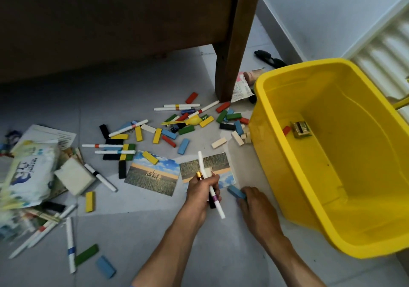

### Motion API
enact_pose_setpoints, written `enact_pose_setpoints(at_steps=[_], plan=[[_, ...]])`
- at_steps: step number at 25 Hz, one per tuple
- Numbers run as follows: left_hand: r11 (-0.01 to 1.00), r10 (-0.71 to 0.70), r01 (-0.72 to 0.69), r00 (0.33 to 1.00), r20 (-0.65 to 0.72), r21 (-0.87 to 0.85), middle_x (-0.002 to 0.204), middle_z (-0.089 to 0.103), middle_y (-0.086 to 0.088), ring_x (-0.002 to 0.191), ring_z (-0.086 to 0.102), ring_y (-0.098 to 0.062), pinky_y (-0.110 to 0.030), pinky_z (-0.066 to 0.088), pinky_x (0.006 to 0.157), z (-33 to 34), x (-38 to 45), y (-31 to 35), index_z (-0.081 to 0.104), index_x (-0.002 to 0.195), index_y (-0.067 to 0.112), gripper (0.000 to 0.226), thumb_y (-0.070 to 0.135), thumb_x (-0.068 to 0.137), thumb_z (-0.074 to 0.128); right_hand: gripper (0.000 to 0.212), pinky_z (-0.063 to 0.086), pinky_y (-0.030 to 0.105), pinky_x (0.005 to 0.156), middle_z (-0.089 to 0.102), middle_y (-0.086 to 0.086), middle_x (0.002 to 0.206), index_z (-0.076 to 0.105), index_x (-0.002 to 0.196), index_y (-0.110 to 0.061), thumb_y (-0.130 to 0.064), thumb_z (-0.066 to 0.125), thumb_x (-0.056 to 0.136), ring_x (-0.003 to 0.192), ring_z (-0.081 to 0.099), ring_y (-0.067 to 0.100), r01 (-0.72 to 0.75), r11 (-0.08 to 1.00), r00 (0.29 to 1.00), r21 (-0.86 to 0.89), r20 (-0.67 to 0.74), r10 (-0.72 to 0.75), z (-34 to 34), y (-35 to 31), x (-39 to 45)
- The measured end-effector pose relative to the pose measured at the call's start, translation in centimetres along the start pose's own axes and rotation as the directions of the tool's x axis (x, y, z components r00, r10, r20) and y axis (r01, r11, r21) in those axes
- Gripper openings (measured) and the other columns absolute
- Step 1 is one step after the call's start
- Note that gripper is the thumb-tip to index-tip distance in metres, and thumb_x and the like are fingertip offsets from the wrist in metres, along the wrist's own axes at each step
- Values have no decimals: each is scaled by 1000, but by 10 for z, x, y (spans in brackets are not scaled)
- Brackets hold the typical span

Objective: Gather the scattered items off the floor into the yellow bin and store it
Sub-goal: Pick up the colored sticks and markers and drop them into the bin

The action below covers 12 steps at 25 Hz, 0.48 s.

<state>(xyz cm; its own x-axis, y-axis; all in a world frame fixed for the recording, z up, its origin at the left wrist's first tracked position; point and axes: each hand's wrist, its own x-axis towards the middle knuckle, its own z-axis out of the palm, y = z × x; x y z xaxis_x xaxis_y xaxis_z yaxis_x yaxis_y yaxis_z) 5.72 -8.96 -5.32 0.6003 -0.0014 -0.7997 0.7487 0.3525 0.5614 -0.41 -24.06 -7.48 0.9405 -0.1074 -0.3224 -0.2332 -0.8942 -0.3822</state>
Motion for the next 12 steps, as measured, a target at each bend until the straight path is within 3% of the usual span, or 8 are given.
enact_pose_setpoints(at_steps=[1, 3, 5, 7, 9, 11, 12], plan=[[1000, 26, -26, 1000, -7, 15, 49, 50, -3, 39, 43, -16, -24, 37, 41, 1, 1, 1, 53, 85, 10, 14, 8, 87, 67, 17, 48, 26, 74, 65, -3, 105, 59, 114, -23, -29, 52, 100, 93, 60, 16, -28, 986, 998, 163, -51, 37, -2, -7, 2], [992, 103, -101, 995, -17, 80, 49, 51, 0, 38, 42, -13, -23, 37, 39, 4, 3, 5, 58, 84, 14, 21, 23, 81, 77, 6, 46, 15, 65, 68, -13, 90, 62, 102, -30, -30, 58, 97, 83, 63, 6, -42, 841, 990, 540, -93, 110, -12, -33, 8], [980, 148, -148, 989, 9, 133, 50, 56, 1, 38, 46, -13, -22, 39, 39, 5, 2, 13, 64, 80, 17, 27, 35, 73, 83, 8, 49, 12, 62, 69, -18, 86, 66, 98, -36, -31, 61, 95, 80, 65, 1, 42, 731, 992, 681, -113, 49, -26, -56, 21], [983, 159, -159, 987, 0, 95, 48, 55, -2, 37, 47, -14, -22, 38, 37, 4, 3, 23, 63, 77, 14, 26, 32, 74, 82, 18, 51, 14, 61, 70, -19, 86, 67, 98, -44, -29, 62, 90, 78, 65, 1, 101, 731, 995, 674, -53, -89, -36, -67, 34], [985, 167, -164, 984, -68, 57, 45, 53, -4, 35, 46, -15, -21, 36, 36, -2, 7, 36, 60, 77, 11, 21, 22, 79, 78, 27, 53, 15, 67, 71, -19, 91, 69, 100, -45, -23, 62, 86, 83, 66, 0, 68, 750, 994, 657, 18, -106, -40, -71, 51], [985, 170, -166, 978, -123, 47, 47, 55, -6, 35, 46, -15, -21, 37, 37, -10, 13, 44, 60, 76, 10, 17, 16, 81, 75, 33, 54, 25, 85, 68, -11, 114, 67, 115, -33, -15, 61, 88, 102, 64, 8, 58, 826, 996, 561, -94, -7, -37, -69, 75], [986, 167, -164, 977, -132, 36, 51, 59, -8, 36, 47, -16, -21, 38, 37, -13, 14, 47, 61, 77, 9, 14, 14, 81, 74, 42, 50, 29, 95, 61, -4, 130, 61, 126, -28, -10, 60, 89, 115, 58, 15, 92, 905, 988, 416, -151, -31, -34, -69, 89]])
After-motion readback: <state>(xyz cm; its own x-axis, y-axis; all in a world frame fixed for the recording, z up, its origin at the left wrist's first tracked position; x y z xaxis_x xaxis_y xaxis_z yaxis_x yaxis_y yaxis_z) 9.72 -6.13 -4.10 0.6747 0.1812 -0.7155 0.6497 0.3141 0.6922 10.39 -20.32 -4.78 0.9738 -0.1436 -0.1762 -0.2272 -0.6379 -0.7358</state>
